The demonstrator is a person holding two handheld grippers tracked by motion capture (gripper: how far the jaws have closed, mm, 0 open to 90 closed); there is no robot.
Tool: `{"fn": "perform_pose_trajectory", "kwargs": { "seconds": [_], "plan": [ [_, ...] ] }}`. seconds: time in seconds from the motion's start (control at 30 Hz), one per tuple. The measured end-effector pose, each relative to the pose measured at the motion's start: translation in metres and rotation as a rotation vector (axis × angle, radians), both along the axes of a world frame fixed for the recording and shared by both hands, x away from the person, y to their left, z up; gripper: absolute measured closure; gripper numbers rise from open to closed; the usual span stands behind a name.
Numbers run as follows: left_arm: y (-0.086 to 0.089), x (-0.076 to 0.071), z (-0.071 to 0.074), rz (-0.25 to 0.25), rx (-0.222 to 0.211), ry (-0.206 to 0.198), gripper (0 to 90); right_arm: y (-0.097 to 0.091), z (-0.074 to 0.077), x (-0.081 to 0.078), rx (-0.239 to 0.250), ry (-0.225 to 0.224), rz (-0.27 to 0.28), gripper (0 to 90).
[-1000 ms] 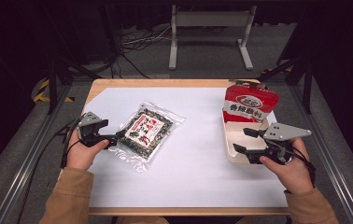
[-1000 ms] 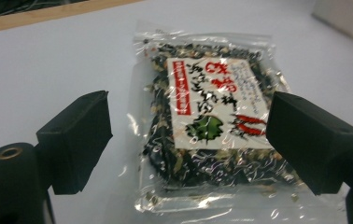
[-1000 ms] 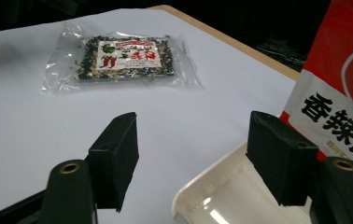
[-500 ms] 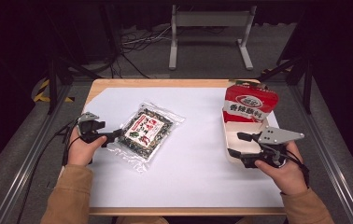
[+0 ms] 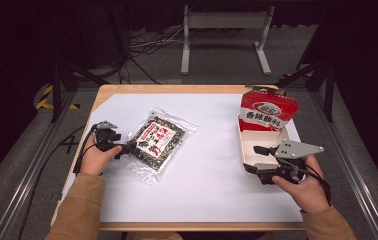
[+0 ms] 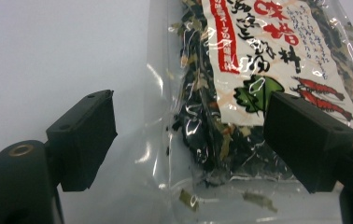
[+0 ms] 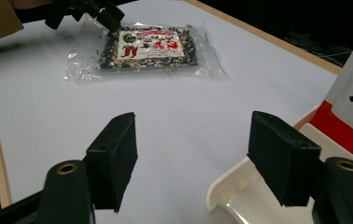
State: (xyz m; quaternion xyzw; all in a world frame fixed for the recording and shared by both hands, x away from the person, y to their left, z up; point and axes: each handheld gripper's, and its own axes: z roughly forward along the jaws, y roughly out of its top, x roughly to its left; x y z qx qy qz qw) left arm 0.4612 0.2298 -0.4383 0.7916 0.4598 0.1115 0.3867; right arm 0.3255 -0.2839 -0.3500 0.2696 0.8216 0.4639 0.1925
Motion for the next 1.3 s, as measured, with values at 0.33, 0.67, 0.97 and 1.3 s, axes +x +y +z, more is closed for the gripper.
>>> {"fn": "perform_pose_trajectory", "kwargs": {
  "seconds": [0.33,0.67,0.97,1.3],
  "plan": [
    [-0.022,0.02,-0.003,-0.037,0.029,0.052,20.4,-0.005,-0.003,-0.012,-0.012,0.009,-0.039,32.1],
    [-0.021,0.021,-0.01,-0.055,-0.09,0.122,29.5,-0.008,-0.004,-0.015,-0.008,0.016,-0.05,31.1],
    [-0.02,0.016,-0.011,-0.067,-0.143,0.159,45.5,-0.002,-0.003,-0.014,-0.01,0.013,-0.032,30.9],
    [-0.019,0.013,-0.01,-0.11,-0.173,0.176,61.3,-0.004,-0.005,-0.014,-0.017,0.015,-0.03,30.9]
  ]
}}
